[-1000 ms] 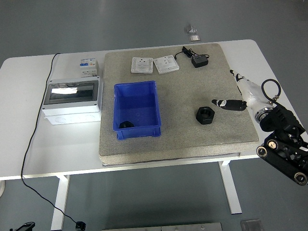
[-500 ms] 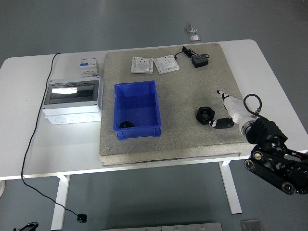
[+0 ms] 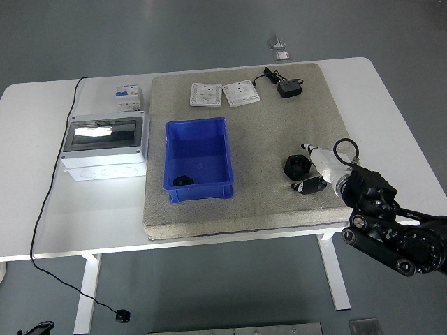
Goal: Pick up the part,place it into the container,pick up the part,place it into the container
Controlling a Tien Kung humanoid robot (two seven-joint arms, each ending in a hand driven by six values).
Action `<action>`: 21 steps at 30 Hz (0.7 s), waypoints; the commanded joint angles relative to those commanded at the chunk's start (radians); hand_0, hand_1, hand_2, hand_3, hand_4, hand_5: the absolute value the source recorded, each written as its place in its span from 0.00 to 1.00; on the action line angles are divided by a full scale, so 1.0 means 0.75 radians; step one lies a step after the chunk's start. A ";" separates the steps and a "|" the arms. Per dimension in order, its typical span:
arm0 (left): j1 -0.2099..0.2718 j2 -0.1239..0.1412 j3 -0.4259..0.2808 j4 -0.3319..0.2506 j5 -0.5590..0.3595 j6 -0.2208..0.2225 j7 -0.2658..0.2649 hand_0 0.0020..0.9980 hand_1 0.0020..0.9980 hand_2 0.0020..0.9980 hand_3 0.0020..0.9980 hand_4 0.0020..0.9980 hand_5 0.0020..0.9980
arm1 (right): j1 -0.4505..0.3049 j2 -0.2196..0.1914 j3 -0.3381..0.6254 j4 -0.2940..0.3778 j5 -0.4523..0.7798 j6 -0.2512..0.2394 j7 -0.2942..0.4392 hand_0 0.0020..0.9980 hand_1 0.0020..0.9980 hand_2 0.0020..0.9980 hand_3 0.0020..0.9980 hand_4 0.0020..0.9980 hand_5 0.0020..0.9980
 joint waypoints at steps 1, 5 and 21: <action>0.000 0.000 0.002 0.000 -0.002 0.001 0.000 0.74 0.71 0.60 0.53 0.47 0.62 | -0.004 0.001 0.008 0.002 -0.008 0.001 -0.001 0.56 0.43 0.63 0.71 0.40 0.09; 0.001 0.002 0.006 0.001 -0.010 0.004 0.000 0.74 0.71 0.60 0.53 0.47 0.62 | -0.013 0.002 0.022 0.009 -0.035 -0.003 0.005 0.56 0.43 0.63 0.71 0.40 0.09; -0.009 0.002 0.003 0.001 0.002 0.001 0.000 0.73 0.71 0.59 0.52 0.47 0.61 | -0.006 -0.004 0.042 0.018 0.020 -0.066 0.106 0.47 0.21 0.46 0.56 0.25 0.00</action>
